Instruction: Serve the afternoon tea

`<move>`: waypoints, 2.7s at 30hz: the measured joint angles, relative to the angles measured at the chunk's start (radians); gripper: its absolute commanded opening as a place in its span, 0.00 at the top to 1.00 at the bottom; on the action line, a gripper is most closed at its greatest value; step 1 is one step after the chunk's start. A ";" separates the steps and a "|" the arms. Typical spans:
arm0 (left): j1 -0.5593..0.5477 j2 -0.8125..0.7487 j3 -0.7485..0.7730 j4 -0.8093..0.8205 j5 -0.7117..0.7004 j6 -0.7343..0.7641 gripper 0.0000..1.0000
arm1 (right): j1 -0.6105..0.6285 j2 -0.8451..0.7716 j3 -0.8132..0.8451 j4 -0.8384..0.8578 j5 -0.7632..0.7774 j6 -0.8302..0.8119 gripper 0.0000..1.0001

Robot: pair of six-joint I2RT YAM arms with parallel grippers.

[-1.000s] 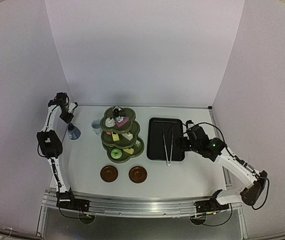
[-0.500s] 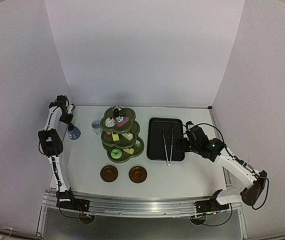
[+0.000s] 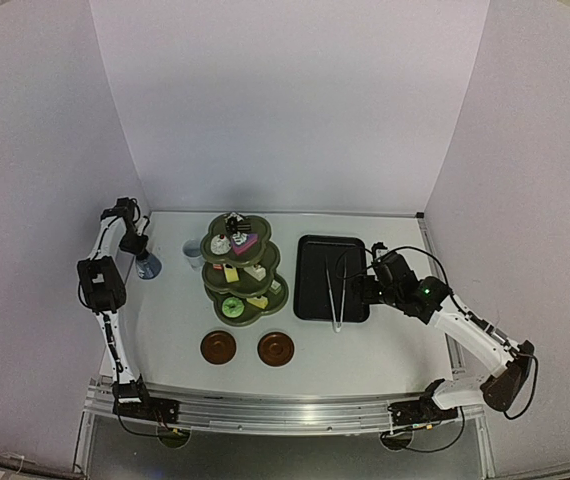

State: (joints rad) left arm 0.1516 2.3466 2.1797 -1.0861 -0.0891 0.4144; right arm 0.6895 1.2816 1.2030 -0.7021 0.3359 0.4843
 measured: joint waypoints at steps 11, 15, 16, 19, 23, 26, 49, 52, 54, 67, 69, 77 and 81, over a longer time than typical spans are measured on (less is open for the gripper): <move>0.000 0.000 -0.029 0.028 -0.009 -0.069 1.00 | 0.000 0.000 0.000 0.000 0.000 0.003 0.18; -0.001 -0.010 -0.048 0.041 -0.017 -0.109 1.00 | 0.000 0.001 0.002 0.000 -0.001 0.003 0.19; 0.000 -0.016 -0.058 0.047 -0.018 -0.120 1.00 | 0.000 0.003 0.003 -0.001 -0.001 0.003 0.19; 0.002 -0.063 -0.137 0.087 -0.016 -0.161 1.00 | 0.002 0.017 0.016 -0.002 -0.005 0.003 0.19; 0.007 -0.182 -0.313 0.106 0.007 -0.228 1.00 | 0.034 0.049 0.051 -0.003 0.010 0.000 0.19; 0.010 -0.287 -0.447 0.083 0.033 -0.282 1.00 | 0.106 0.082 0.093 -0.003 0.037 -0.017 0.19; -0.194 -1.083 -0.802 -0.135 0.083 -0.497 1.00 | 0.730 1.019 1.011 0.363 0.205 -0.657 0.19; -0.240 -1.156 -0.824 -0.152 0.093 -0.540 1.00 | 0.751 1.111 1.061 0.447 0.211 -0.717 0.21; -0.243 -1.205 -0.853 -0.160 0.100 -0.575 1.00 | 0.756 1.143 1.065 0.505 0.211 -0.740 0.23; -0.277 -1.314 -0.985 -0.170 0.172 -0.682 1.00 | 0.742 1.315 1.244 0.729 0.249 -0.814 0.35; -0.277 -1.326 -0.991 -0.168 0.175 -0.685 1.00 | 0.742 1.331 1.251 0.738 0.248 -0.826 0.40; -0.278 -1.334 -1.000 -0.159 0.176 -0.685 1.00 | 0.742 1.359 1.272 0.741 0.248 -0.838 0.76; -0.282 -1.334 -1.003 -0.160 0.176 -0.685 1.00 | 0.742 1.362 1.284 0.748 0.251 -0.833 0.80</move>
State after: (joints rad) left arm -0.1303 1.0124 1.1770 -1.2457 0.0868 -0.2703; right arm 1.4311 2.6433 2.4866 0.0457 0.5868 -0.3491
